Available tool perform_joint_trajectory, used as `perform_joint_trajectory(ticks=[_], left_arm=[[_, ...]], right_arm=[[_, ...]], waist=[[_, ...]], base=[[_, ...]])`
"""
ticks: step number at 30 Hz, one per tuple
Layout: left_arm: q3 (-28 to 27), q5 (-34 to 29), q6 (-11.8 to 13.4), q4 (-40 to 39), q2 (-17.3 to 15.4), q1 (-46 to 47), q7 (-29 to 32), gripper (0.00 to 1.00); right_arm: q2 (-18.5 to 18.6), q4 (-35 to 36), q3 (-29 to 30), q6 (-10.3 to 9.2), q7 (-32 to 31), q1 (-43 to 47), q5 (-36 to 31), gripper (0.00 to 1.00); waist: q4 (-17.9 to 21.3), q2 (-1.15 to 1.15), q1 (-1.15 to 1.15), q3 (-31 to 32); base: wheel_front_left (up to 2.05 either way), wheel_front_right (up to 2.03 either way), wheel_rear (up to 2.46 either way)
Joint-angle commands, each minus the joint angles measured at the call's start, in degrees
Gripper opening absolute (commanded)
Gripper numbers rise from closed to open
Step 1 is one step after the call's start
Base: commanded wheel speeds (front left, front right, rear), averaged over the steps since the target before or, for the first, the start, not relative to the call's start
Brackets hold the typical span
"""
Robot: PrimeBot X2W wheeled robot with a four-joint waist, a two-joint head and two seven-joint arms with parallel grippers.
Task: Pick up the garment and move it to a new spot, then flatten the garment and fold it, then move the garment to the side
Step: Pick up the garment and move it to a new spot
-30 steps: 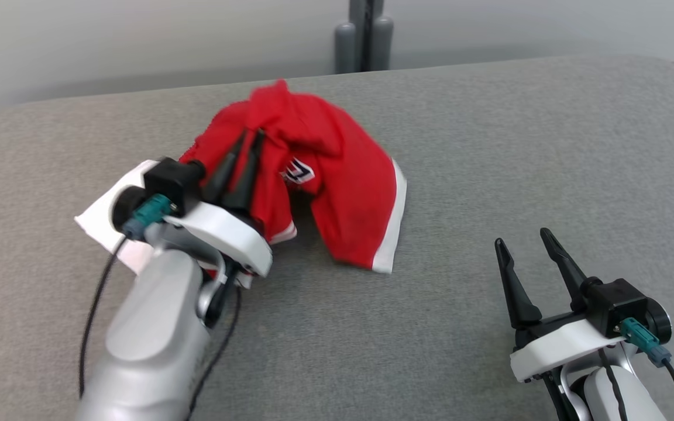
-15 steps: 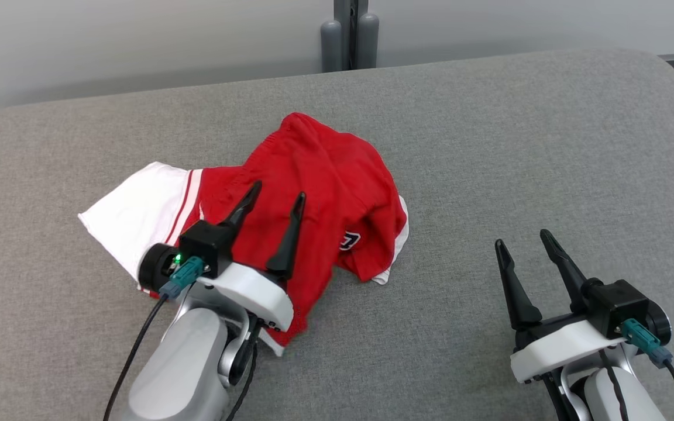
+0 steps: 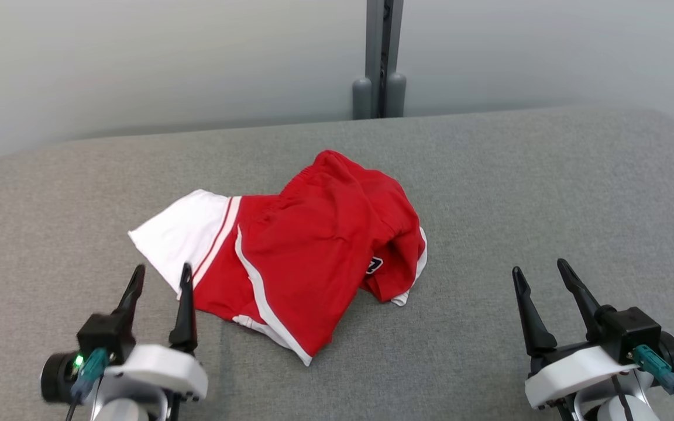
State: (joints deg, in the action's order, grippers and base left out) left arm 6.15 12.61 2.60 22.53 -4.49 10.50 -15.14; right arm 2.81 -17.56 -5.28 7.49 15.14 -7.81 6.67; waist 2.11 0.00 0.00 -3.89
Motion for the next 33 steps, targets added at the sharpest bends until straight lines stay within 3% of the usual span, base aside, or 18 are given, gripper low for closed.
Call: perform_joint_trajectory(ticks=[1, 10, 17, 25, 33], left_arm=[[-1.19, -0.71, 0.23, -0.74, -0.05, -1.82, -0.02, 1.0], [-7.95, -2.59, -0.83, -4.51, 0.8, -11.15, -0.02, 1.0], [-9.67, -3.49, -1.22, -6.37, 1.35, -14.96, -0.02, 1.0], [-5.25, 0.73, -5.02, -4.06, 1.48, -11.02, -0.01, 1.0], [-1.25, 1.73, -3.43, 4.2, 1.46, -1.76, -0.01, 1.0]], right_arm=[[0.24, -0.11, 0.42, 0.01, 0.02, 0.85, -0.07, 1.0], [0.23, -0.04, 0.43, 0.01, 0.01, 3.4, 0.83, 1.0], [0.22, -0.43, 0.4, 0.01, 0.01, 4.21, 1.12, 1.0], [0.23, -0.52, -0.48, 0.01, 0.02, 3.05, 1.07, 1.0], [0.23, -0.52, -1.11, 0.01, 0.02, 0.19, 0.52, 1.0]], waist=[[-1.08, 0.0, 0.0, 1.68], [-2.47, 0.0, 0.0, 4.03], [-2.32, 0.0, 0.0, 4.65], [-1.59, 0.0, 0.0, 2.18], [0.34, 0.0, 0.0, -4.27]], base=[[0.0, 0.0, 0.0], [0.0, 0.0, 0.0], [0.0, 0.0, 0.0], [0.0, 0.0, 0.0], [0.0, 0.0, 0.0]])
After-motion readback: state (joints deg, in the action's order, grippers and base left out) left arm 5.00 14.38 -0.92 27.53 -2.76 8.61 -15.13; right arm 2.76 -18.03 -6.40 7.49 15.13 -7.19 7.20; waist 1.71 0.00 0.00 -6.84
